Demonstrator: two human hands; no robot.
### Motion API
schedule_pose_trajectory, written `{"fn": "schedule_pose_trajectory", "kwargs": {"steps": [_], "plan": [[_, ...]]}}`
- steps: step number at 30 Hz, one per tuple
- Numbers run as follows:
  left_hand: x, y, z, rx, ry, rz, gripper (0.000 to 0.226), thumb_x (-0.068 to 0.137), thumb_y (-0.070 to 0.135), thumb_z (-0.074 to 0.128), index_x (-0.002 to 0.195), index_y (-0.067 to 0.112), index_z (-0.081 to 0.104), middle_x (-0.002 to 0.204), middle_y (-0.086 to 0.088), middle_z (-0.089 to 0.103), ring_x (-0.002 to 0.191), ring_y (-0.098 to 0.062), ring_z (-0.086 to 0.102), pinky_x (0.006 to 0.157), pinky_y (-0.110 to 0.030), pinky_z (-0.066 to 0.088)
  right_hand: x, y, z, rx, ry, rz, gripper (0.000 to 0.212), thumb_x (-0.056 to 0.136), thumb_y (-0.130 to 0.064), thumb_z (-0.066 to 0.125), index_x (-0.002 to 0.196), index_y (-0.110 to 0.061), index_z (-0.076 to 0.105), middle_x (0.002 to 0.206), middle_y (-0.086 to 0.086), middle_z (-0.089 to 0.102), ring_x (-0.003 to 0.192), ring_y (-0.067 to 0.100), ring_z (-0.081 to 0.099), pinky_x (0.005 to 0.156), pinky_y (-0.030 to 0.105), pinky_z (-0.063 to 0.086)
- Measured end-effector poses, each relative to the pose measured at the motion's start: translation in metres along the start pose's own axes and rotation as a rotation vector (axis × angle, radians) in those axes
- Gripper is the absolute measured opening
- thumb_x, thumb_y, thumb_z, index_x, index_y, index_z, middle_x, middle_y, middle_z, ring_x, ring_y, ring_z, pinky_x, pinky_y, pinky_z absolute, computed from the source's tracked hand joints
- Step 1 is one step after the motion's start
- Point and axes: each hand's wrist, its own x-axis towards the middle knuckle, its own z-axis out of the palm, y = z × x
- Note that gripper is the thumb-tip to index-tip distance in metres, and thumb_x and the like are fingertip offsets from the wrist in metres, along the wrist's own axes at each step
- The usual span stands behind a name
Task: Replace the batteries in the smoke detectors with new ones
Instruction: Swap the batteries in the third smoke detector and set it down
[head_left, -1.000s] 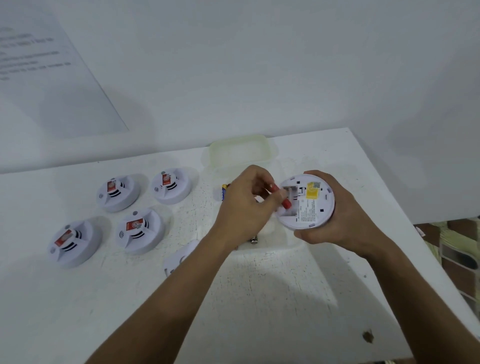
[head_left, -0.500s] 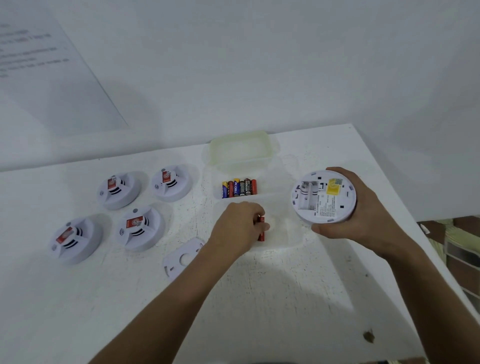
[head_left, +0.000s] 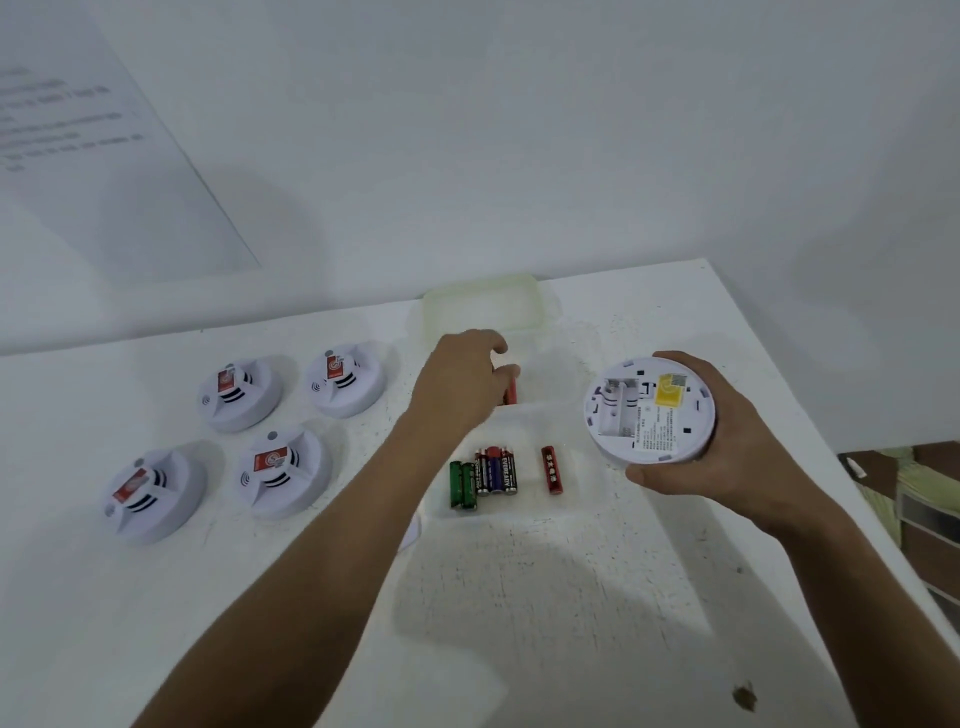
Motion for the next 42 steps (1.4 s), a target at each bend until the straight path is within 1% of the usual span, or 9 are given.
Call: {"fn": "schedule_pose_trajectory", "kwargs": {"steps": [4, 10, 14, 21, 24, 28, 34, 38, 42], "plan": [[0.038, -0.006, 0.012, 0.193, -0.207, -0.006, 0.042, 0.086, 0.041, 0.068, 0.122, 0.019, 0.064, 0.126, -0.004, 0.061, 0.108, -0.021, 0.060, 0.089, -0.035, 0.050, -0.002, 0.002, -0.002, 0.003, -0.002, 0.010, 0.093, 0.045, -0.037, 0.085, 0.130, -0.030, 0.049, 0.120, -0.018, 0.061, 0.113, 0.005, 0.060, 0.085, 0.017, 0.053], [0.047, -0.013, 0.018, 0.217, -0.291, 0.046, 0.022, 0.089, 0.037, 0.065, 0.090, 0.018, 0.076, 0.092, -0.002, 0.072, 0.069, -0.015, 0.058, 0.062, -0.027, 0.045, -0.003, 0.009, -0.007, 0.000, 0.011, 0.044, 0.094, 0.043, -0.038, 0.086, 0.130, -0.032, 0.048, 0.117, -0.021, 0.061, 0.110, 0.003, 0.060, 0.083, 0.013, 0.052], [0.047, -0.016, 0.022, 0.123, -0.256, 0.059, 0.021, 0.086, 0.035, 0.070, 0.092, 0.016, 0.074, 0.093, 0.000, 0.068, 0.080, -0.015, 0.060, 0.069, -0.029, 0.049, -0.001, 0.010, -0.003, 0.010, 0.000, 0.047, 0.093, 0.043, -0.038, 0.086, 0.128, -0.035, 0.048, 0.118, -0.020, 0.061, 0.112, 0.004, 0.060, 0.084, 0.015, 0.053], [0.029, -0.003, 0.008, -0.142, -0.010, 0.069, 0.004, 0.091, 0.022, 0.062, 0.090, 0.024, 0.065, 0.065, 0.013, 0.065, 0.051, 0.002, 0.056, 0.056, -0.015, 0.044, 0.006, 0.003, 0.003, 0.015, -0.004, 0.014, 0.089, 0.045, -0.037, 0.085, 0.126, -0.038, 0.047, 0.118, -0.023, 0.060, 0.112, 0.001, 0.059, 0.084, 0.013, 0.052], [0.010, 0.017, -0.008, -0.364, 0.097, 0.069, 0.018, 0.093, 0.024, 0.057, 0.106, 0.026, 0.070, 0.081, 0.006, 0.069, 0.068, -0.009, 0.067, 0.053, -0.008, 0.045, 0.009, 0.000, 0.006, 0.019, -0.006, -0.010, 0.091, 0.046, -0.036, 0.086, 0.128, -0.036, 0.047, 0.119, -0.019, 0.061, 0.113, 0.004, 0.059, 0.084, 0.014, 0.052], [-0.024, 0.044, -0.024, -0.402, -0.144, 0.137, 0.028, 0.092, 0.033, 0.061, 0.120, 0.029, 0.066, 0.090, 0.008, 0.068, 0.076, -0.012, 0.067, 0.065, -0.024, 0.051, 0.012, -0.005, 0.013, 0.028, -0.010, -0.050, 0.090, 0.047, -0.029, 0.088, 0.128, -0.031, 0.047, 0.115, -0.020, 0.062, 0.110, 0.005, 0.060, 0.081, 0.013, 0.052], [-0.060, 0.059, -0.019, -0.198, -0.074, 0.135, 0.010, 0.082, 0.029, 0.072, 0.088, 0.021, 0.071, 0.089, 0.006, 0.068, 0.071, -0.006, 0.061, 0.058, -0.014, 0.044, 0.014, 0.001, 0.022, -0.023, -0.012, -0.078, 0.093, 0.050, -0.028, 0.089, 0.133, -0.020, 0.047, 0.118, -0.011, 0.063, 0.110, 0.011, 0.062, 0.088, 0.018, 0.052], [-0.071, 0.060, -0.015, -0.192, -0.053, 0.184, 0.015, 0.087, 0.029, 0.067, 0.090, 0.017, 0.075, 0.092, -0.003, 0.063, 0.076, -0.013, 0.060, 0.062, -0.006, 0.038, 0.014, 0.002, 0.024, -0.043, -0.010, -0.080, 0.096, 0.049, -0.041, 0.085, 0.134, -0.017, 0.047, 0.125, -0.004, 0.062, 0.112, 0.010, 0.061, 0.094, 0.018, 0.051], [-0.071, 0.050, -0.020, -0.248, -0.199, 0.216, 0.023, 0.088, 0.030, 0.066, 0.110, 0.026, 0.072, 0.107, 0.004, 0.058, 0.087, -0.007, 0.059, 0.074, -0.017, 0.047, 0.014, 0.001, 0.024, -0.038, 0.004, -0.086, 0.093, 0.052, -0.031, 0.090, 0.133, -0.016, 0.048, 0.123, -0.004, 0.062, 0.111, 0.009, 0.061, 0.092, 0.017, 0.051]]}}
